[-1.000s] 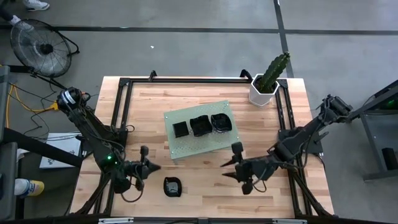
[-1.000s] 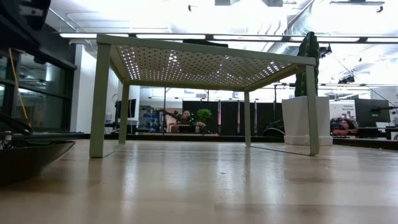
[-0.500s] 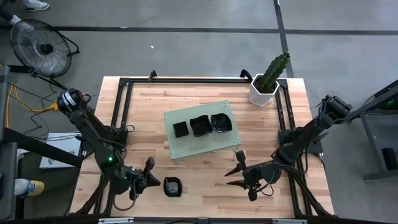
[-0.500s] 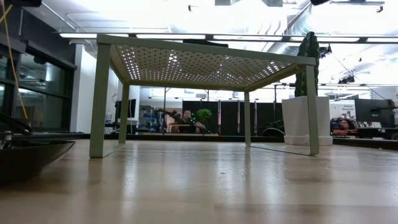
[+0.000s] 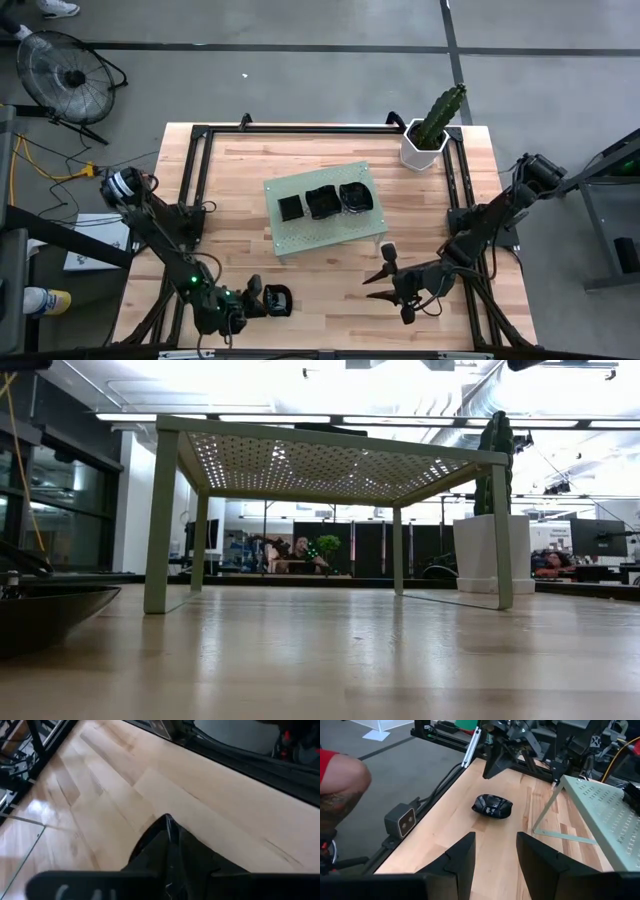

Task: Pick & Place Mini shaped plates
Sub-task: Stack the black leaf shaped bowl on top of the black leaf shaped bowl on the shelf

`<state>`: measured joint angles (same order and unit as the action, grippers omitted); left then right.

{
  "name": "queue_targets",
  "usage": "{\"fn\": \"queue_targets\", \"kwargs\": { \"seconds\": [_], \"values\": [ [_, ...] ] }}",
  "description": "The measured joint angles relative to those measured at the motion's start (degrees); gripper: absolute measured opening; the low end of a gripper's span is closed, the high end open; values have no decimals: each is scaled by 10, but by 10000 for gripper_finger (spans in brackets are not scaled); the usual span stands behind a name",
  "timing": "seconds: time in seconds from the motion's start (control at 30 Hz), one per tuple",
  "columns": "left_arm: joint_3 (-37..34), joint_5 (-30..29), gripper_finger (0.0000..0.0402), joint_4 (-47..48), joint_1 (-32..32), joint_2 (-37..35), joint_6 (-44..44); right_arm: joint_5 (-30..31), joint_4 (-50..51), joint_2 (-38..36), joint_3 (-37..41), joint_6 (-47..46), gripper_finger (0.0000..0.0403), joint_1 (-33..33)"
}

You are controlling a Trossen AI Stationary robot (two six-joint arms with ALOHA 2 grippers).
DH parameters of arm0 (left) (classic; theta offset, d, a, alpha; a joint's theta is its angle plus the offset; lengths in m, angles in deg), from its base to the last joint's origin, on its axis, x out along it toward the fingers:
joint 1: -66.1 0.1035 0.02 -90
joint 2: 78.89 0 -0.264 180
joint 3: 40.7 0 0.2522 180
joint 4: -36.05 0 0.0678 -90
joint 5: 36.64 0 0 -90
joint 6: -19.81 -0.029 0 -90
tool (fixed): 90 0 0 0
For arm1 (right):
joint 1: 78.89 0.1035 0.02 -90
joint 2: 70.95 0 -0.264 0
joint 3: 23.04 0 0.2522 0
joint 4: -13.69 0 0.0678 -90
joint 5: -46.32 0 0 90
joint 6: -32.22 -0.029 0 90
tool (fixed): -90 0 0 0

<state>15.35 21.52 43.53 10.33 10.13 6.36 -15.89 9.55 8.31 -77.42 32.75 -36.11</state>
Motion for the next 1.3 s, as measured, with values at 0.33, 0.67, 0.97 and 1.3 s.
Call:
{"fn": "queue_targets", "kwargs": {
  "seconds": [0.33, 0.67, 0.97, 1.3],
  "values": [
    [42, 25, 157, 33, 7, 52, -13, 8, 0, 0, 0, -1, 138, 0],
    [122, 18, 165, 163, 25, 112, -43, 8, 9, 0, 0, -7, 138, 0],
    [129, 69, 166, 216, 40, 115, -28, 6, 12, 0, 0, -20, 138, 0],
    [129, 61, 166, 244, 41, 115, -28, 6, 14, 0, 0, -20, 138, 0]
  ]
}}
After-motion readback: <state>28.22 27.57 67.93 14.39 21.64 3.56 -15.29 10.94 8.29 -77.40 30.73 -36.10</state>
